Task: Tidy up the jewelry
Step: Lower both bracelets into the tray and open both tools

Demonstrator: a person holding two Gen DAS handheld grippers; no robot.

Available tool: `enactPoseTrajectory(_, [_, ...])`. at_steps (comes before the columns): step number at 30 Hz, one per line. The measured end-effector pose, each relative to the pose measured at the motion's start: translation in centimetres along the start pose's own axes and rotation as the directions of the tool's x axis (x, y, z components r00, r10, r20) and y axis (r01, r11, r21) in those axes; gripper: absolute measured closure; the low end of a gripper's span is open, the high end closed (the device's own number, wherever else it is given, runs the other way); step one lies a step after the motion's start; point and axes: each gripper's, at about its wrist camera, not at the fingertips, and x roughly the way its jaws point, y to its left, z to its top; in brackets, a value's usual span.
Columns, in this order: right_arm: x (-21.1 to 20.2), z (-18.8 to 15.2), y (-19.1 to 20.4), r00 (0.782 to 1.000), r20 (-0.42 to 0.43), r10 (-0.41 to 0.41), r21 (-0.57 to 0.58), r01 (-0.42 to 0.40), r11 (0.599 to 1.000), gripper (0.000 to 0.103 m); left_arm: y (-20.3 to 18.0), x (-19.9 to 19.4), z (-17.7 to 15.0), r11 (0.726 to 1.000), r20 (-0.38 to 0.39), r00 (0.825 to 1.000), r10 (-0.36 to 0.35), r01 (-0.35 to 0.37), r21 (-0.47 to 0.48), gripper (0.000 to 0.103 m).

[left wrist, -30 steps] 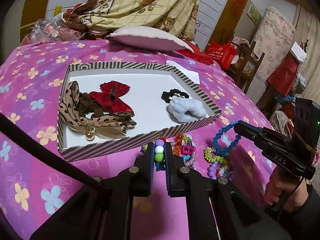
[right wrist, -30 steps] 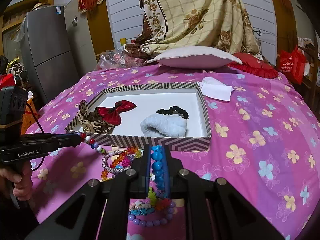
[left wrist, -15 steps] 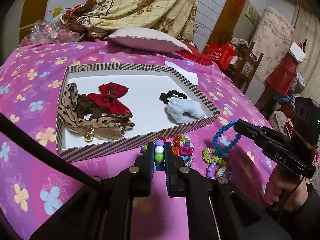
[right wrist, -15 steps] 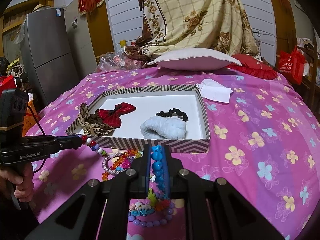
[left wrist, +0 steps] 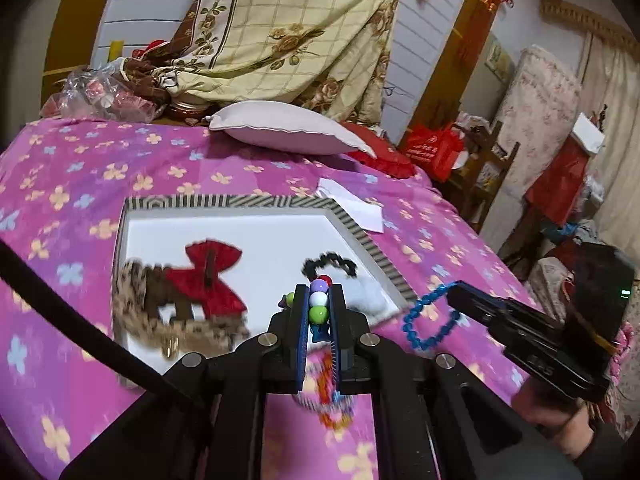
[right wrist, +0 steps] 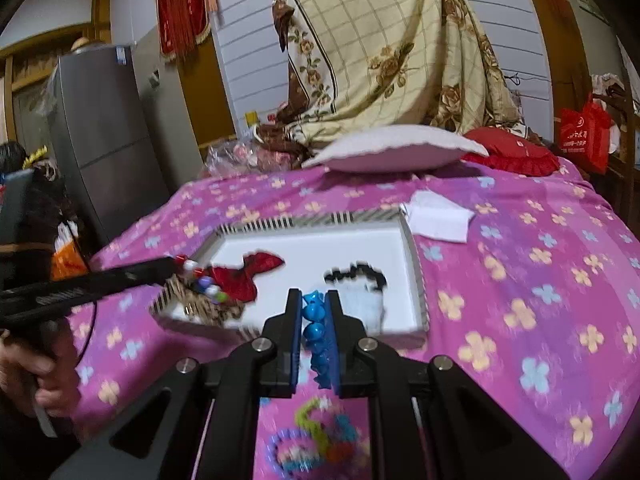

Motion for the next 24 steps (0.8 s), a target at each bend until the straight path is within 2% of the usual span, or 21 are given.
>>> enactPoseTrajectory(4, [2.4, 2.9, -0.7, 1.0, -0.006, 0.0, 0.021, 0.0, 1.0, 0.092, 0.6, 2.8, 1.7, 0.999, -0.011, 1.0, 0.026, -0.027, -0.046, 0.099])
enactPoseTrajectory(6, [4.3, 4.0, -1.3, 0.999, -0.033, -0.024, 0.042, 0.025, 0.999, 0.092, 1.5, 4.6, 2.0, 0.995, -0.023, 0.999, 0.022, -0.024, -0.092, 0.099])
enactPoseTrajectory(10, [8.5, 5.2, -3.1, 0.995, -0.1, -0.013, 0.104, 0.023, 0.994, 0.092, 2.7, 7.4, 1.6, 0.992, -0.047, 0.999, 0.014, -0.019, -0.124, 0.099])
enactPoseTrajectory(14, [12.7, 5.6, -3.8, 0.986, -0.168, 0.01, 0.123, 0.011, 0.992, 0.092, 2.3, 8.4, 0.7, 0.995, -0.071, 0.997, 0.019, -0.025, -0.094, 0.099])
enactPoseTrajectory(16, [14.8, 5.8, -3.8, 0.981, -0.19, 0.032, 0.137, -0.006, 0.991, 0.092, 1.9, 9.3, 0.4, 0.997, -0.106, 0.993, 0.044, -0.051, -0.06, 0.099])
enactPoseTrajectory(19, [16.9, 6.0, -3.8, 0.975, -0.212, 0.067, 0.165, -0.032, 0.986, 0.092, 2.3, 10.5, -0.3, 0.993, -0.163, 0.982, 0.094, -0.106, -0.061, 0.099])
enactPoseTrajectory(24, [18.8, 5.5, -5.3, 0.964, -0.266, 0.021, 0.188, 0.03, 0.982, 0.092, 2.6, 11.2, -0.9, 0.989, -0.189, 0.974, 0.126, -0.139, -0.056, 0.099])
